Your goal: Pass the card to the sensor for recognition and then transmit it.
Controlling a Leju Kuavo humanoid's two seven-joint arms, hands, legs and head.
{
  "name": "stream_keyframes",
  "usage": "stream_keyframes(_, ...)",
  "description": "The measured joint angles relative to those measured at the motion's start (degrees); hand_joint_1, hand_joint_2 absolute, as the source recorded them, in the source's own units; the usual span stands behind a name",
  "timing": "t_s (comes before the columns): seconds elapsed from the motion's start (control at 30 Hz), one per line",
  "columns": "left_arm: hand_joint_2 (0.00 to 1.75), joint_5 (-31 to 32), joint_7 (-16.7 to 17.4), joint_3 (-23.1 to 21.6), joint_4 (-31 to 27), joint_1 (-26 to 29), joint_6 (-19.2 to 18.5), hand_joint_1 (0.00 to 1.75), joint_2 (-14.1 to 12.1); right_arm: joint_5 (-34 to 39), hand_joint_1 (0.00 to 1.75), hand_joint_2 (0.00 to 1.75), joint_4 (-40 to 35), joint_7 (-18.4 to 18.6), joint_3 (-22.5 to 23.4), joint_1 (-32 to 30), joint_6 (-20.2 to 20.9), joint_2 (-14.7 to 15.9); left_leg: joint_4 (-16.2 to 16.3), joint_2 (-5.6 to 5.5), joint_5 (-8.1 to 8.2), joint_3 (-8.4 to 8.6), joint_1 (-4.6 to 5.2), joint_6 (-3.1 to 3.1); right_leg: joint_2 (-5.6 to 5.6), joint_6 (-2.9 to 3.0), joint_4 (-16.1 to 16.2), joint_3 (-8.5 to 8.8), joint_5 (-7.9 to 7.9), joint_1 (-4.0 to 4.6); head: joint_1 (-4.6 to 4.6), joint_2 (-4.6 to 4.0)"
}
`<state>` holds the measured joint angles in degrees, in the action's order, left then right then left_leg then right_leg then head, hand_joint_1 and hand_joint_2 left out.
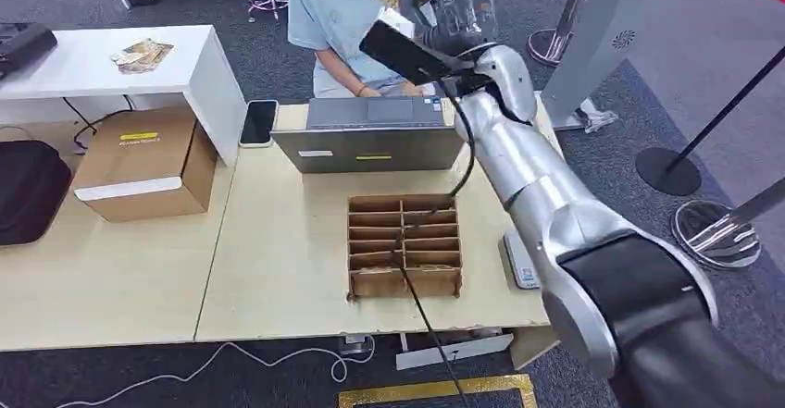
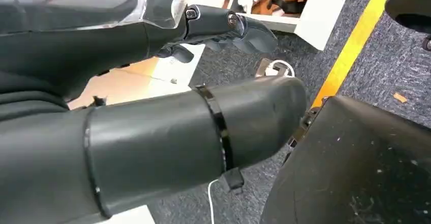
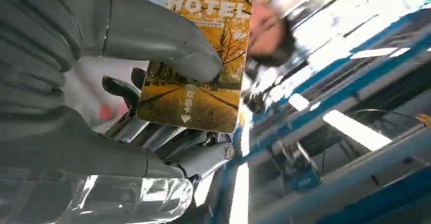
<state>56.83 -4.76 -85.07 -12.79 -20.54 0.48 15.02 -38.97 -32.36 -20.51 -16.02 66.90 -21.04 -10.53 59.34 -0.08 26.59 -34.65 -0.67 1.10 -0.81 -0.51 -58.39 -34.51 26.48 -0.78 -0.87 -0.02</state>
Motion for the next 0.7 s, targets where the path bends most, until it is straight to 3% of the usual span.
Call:
stream_keyframes(0.1, 0.0, 1.4, 0.2, 0.0, 0.0, 0.0, 0.0, 0.0, 0.0, 18.4, 1.75, 1.75, -10.9, -2.3, 0.0, -8.3, 10.1, 3.9, 0.0, -0.14, 0.01, -0.02, 0.0, -0.01, -0.15, -0.01, 0.1, 0.06, 0.01, 0.0, 0.0, 0.0)
stream_keyframes(0.17, 0.0, 2.2, 0.8, 0.1, 0.0, 0.0, 0.1, 0.0, -0.1, 26.8, 1.75, 1.75, -17.5, -2.8, 0.0, -13.3, 14.5, 7.0, 0.0, -0.2, 0.01, -0.1, 0.01, -0.02, -0.21, -0.02, 0.1, 0.05, 0.01, 0.0, 0.0, 0.0)
stream_keyframes(0.43, 0.0, 5.5, 2.1, 0.1, 0.0, 0.0, 3.1, 0.0, -0.1, 43.9, 1.75, 1.75, -32.9, -2.8, 1.2, -27.6, 25.8, 16.1, 0.0, -0.18, 0.1, -0.09, 0.0, -0.15, -0.19, -0.03, 0.1, 0.05, 0.01, 0.0, 0.0, 0.0)
stream_keyframes(0.7, 0.0, 7.8, 4.3, 0.1, 0.0, 0.0, 3.0, 0.0, -0.1, 49.3, 1.75, 1.75, -37.8, -0.3, 4.2, -36.7, 27.1, 20.9, 0.0, -0.08, 0.11, -0.09, 0.01, -0.15, -0.11, -0.03, 0.1, 0.02, 0.01, 0.0, 0.0, 0.0)
